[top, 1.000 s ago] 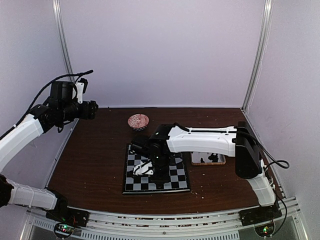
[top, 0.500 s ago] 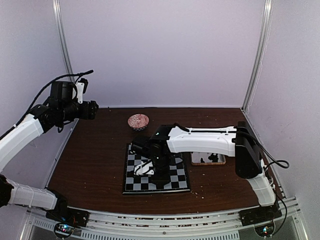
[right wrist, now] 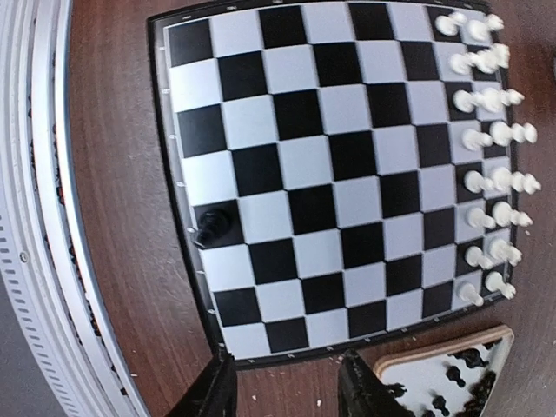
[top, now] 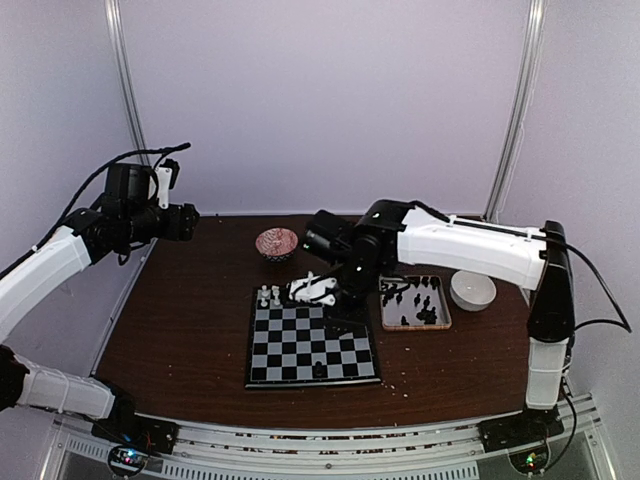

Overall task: Set up the chess pieces on the board
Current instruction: Place the queen at d8, then pick up the pawn from the storage box.

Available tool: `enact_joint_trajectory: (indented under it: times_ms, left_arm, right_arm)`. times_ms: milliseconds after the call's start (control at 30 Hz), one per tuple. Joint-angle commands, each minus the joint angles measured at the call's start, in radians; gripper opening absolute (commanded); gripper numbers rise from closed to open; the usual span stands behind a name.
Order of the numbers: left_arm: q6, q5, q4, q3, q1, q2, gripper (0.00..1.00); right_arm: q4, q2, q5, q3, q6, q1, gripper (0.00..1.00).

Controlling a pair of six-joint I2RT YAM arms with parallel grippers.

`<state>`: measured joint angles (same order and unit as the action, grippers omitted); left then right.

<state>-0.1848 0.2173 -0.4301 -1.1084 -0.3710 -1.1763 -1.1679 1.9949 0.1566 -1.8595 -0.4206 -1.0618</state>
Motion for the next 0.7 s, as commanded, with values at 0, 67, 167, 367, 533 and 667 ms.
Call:
enact_joint_trajectory:
  times_ms: [0,67,167,367,533,667]
  left_arm:
    - [-0.006,-0.037,0.017,-0.028,0.012,-0.02,0.81]
    - [-0.008,-0.043,0.018,-0.029,0.012,-0.027,0.81]
    - [-0.011,-0.054,0.017,-0.031,0.012,-0.034,0.81]
    - [-0.013,-0.061,0.017,-0.031,0.013,-0.041,0.81]
    - [-0.012,-0.068,0.017,-0.035,0.014,-0.051,0.8]
    - [-0.012,-0.069,0.016,-0.033,0.014,-0.051,0.8]
  right_arm:
    - [0.067,-0.093,0.011,0.097,0.003,0.129,0.4]
    - [0.063,-0.108,0.012,0.124,0.002,0.202,0.38]
    - [0.062,-0.105,0.024,0.143,0.005,0.319,0.34]
    - [0.106,-0.052,-0.02,0.148,0.037,0.506,0.3]
    - [0.095,0.057,-0.06,0.1,0.06,0.549,0.3]
    - [0.102,0.121,-0.015,0.085,0.082,0.554,0.3]
